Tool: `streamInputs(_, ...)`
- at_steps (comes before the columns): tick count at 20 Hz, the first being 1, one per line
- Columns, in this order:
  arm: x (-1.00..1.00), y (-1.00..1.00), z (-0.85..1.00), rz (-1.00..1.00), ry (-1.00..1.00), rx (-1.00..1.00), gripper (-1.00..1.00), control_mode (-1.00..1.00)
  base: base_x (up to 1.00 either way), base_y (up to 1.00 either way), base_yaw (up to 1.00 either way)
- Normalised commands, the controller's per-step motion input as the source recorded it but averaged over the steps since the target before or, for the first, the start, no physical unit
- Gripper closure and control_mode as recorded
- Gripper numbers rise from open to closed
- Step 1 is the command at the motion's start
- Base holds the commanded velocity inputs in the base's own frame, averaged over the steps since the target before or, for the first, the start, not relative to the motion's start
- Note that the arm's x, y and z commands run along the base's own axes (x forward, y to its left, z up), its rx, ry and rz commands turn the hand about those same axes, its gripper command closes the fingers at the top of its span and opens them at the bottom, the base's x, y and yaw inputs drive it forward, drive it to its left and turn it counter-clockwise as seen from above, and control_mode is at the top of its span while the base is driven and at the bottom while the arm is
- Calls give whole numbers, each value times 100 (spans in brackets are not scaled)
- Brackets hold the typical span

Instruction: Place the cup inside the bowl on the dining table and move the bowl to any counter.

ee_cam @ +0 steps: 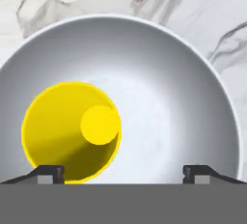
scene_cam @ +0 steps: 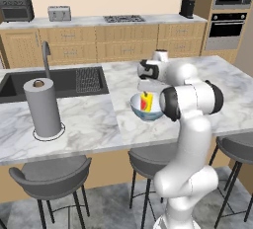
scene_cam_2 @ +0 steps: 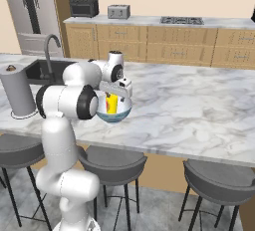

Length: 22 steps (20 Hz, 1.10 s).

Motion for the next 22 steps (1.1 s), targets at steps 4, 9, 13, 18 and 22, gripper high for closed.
streamInputs(4,-30,0,40,0,-1,-2,-100,-100,0,0,0)
streamInputs(9,-41,0,22,0,0,0,-100,-100,0,0,0)
streamInputs(13,-39,-9,29,0,0,0,-100,-100,0,0,0)
streamInputs(18,-24,-35,9,0,0,0,-100,-100,0,0,0)
streamInputs(22,-3,-29,1,0,0,0,-100,-100,0,0,0)
